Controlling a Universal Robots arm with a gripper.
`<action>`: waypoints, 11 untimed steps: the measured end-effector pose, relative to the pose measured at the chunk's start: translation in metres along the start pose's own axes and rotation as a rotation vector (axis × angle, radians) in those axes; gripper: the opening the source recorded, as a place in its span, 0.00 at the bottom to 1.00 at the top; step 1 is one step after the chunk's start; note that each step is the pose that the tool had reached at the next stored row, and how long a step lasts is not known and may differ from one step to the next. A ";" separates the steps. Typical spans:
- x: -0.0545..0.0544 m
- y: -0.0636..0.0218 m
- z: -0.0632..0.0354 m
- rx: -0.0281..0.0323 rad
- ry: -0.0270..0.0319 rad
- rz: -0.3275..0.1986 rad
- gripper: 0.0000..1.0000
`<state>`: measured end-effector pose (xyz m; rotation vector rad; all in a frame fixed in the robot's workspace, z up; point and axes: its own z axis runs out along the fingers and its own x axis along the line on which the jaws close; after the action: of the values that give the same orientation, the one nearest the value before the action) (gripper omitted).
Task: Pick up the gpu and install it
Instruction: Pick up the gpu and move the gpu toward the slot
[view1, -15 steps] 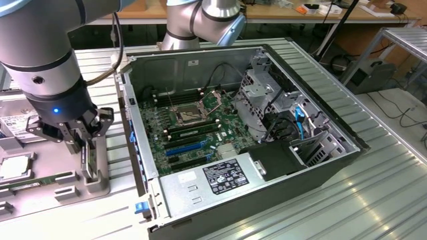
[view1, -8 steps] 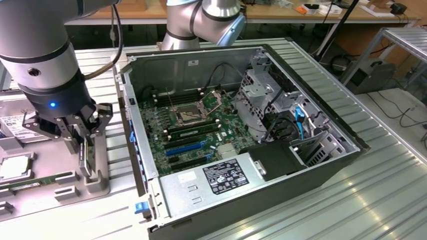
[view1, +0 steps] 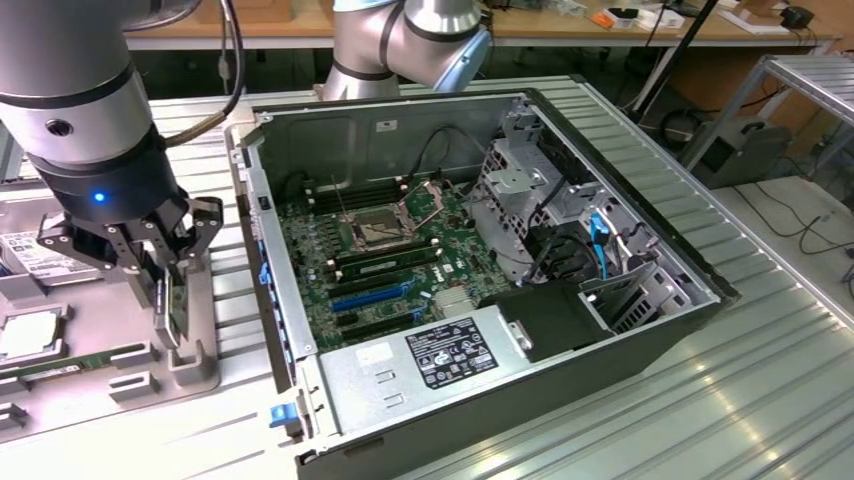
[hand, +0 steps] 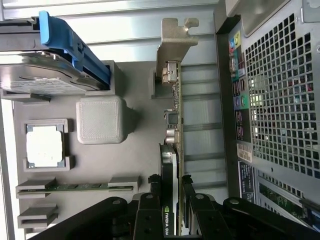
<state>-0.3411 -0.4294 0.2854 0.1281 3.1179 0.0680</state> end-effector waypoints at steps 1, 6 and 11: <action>0.000 0.0000 -0.0011 0.0000 0.0001 0.000 0.27; 0.000 0.0003 -0.0078 0.0001 0.0010 0.000 0.27; 0.000 0.0006 -0.0128 0.0000 0.0011 0.000 0.27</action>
<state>-0.3411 -0.4294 0.2982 0.1282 3.1190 0.0681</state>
